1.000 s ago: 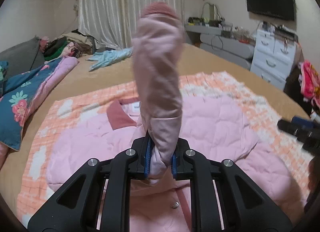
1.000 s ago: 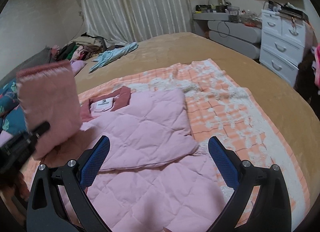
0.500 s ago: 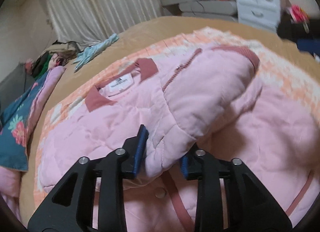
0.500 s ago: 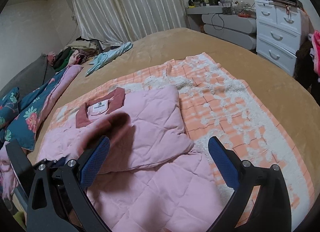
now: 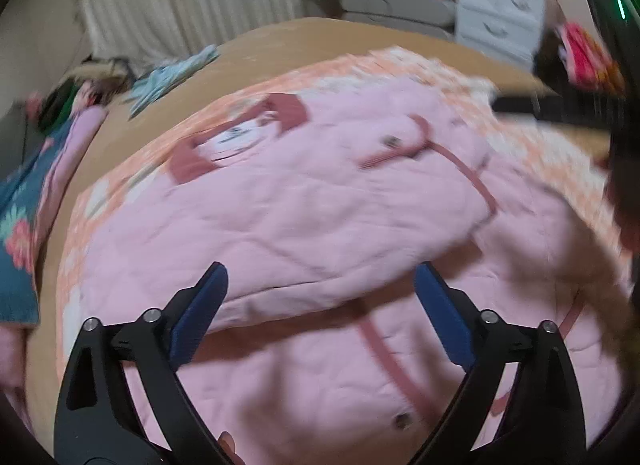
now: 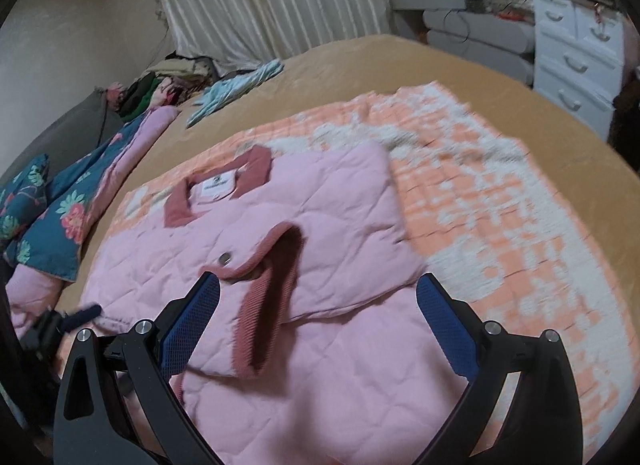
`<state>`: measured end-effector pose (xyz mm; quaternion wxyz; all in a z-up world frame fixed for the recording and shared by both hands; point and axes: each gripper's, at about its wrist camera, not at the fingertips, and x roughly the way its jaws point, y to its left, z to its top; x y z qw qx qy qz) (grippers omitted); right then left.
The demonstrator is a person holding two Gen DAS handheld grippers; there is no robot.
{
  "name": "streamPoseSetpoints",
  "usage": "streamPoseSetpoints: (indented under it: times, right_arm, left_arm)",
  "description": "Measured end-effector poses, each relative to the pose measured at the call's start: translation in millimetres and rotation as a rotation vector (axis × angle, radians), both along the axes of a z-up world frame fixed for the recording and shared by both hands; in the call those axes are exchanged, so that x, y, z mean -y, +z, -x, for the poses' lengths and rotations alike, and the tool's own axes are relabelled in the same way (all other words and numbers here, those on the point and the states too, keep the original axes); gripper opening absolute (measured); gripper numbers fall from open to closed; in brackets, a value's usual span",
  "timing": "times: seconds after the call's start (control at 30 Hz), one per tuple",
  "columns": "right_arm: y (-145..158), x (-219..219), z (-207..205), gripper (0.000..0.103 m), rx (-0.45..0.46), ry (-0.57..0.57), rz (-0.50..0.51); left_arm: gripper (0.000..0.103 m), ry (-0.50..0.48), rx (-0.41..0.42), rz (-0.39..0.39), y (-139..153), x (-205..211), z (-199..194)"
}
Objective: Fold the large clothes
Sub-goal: 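Release the sleeve onto the jacket by opening the left tool, then grasp the rose-trimmed jacket edge with the right tool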
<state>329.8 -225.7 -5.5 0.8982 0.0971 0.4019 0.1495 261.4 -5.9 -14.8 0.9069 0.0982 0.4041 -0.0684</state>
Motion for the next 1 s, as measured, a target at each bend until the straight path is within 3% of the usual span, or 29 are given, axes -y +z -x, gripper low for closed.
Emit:
streamPoseSetpoints:
  times: [0.1, 0.23, 0.43, 0.47, 0.53, 0.6, 0.67, 0.7, 0.87, 1.0]
  right_arm:
    - [-14.1, -20.1, -0.7, 0.098, -0.062, 0.055, -0.037]
    - [-27.7, -48.6, 4.2, 0.098, -0.092, 0.098, -0.009]
    - [-57.3, -59.4, 0.9, 0.098, -0.212, 0.082, -0.088]
    - [-59.9, -58.3, 0.8, 0.095, -0.217, 0.077, -0.108]
    - [-60.3, -56.8, 0.3, 0.078, -0.221, 0.080, -0.147]
    - [-58.7, -56.4, 0.5, 0.047, -0.212, 0.086, -0.179]
    - [-49.9, -58.3, 2.8, 0.025, -0.157, 0.107, -0.156]
    - [-40.5, -62.4, 5.6, 0.022, -0.110, 0.123, -0.115]
    - [18.5, -86.9, 18.7, 0.018, 0.198, 0.221, 0.073]
    - [32.8, -84.6, 13.3, 0.018, 0.300, 0.224, 0.136]
  left_arm:
    - [0.093, 0.072, 0.017, 0.033, 14.7, -33.6, -4.6]
    - [0.094, 0.182, 0.031, 0.077, 29.4, -80.1, -13.3]
    - [0.094, 0.290, 0.052, 0.147, 41.8, -128.0, -13.0]
    - [0.094, 0.303, 0.057, 0.152, 43.0, -134.7, -12.7]
    - [0.094, 0.322, 0.062, 0.161, 44.8, -144.9, -10.6]
    - [0.094, 0.345, 0.065, 0.181, 46.0, -155.2, -11.3]
    - [0.094, 0.368, 0.063, 0.207, 46.3, -164.6, -13.2]
    - [0.094, 0.375, 0.060, 0.214, 46.0, -167.5, -14.3]
    - [0.094, 0.404, 0.059, 0.249, 43.8, -176.7, -20.4]
    - [0.094, 0.421, 0.051, 0.272, 39.3, -180.0, -29.2]
